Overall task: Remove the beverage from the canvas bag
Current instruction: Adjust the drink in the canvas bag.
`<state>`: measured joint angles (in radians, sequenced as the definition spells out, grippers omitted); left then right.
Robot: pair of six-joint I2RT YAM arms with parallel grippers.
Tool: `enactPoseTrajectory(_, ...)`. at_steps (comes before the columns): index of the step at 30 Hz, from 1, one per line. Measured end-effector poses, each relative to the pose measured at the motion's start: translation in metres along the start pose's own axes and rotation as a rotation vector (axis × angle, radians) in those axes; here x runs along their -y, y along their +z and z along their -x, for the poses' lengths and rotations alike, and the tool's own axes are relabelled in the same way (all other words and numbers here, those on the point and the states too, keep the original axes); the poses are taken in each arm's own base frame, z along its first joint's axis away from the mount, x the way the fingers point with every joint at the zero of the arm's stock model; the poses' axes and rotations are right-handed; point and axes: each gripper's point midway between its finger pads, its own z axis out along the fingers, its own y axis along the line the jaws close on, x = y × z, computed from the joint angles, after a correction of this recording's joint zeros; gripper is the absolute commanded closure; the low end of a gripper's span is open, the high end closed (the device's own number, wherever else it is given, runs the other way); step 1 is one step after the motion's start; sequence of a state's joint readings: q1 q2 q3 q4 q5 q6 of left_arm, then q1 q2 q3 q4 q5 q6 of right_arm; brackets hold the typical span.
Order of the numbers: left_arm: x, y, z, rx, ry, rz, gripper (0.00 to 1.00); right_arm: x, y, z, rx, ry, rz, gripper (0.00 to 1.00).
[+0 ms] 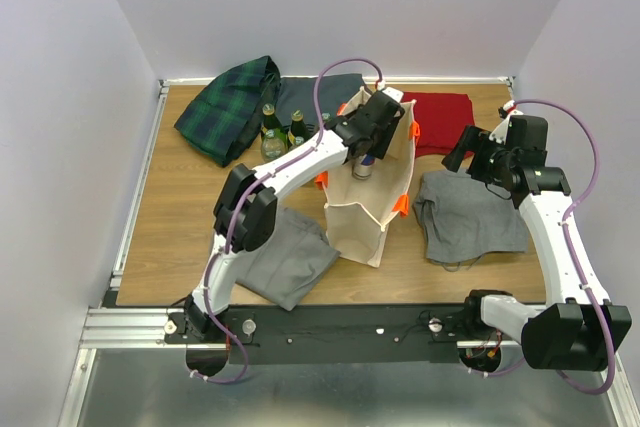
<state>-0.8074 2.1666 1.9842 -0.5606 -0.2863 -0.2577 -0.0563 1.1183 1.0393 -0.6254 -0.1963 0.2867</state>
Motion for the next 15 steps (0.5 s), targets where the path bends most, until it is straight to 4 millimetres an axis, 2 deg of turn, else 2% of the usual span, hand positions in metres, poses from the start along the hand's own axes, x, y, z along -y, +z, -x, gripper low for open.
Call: enactPoseTrajectory(15,0.001,-0.033,0.026,0.057,-0.001,-0.047,1.0,0.0,0.0,0.0,0.0,0.0,0.0,0.0)
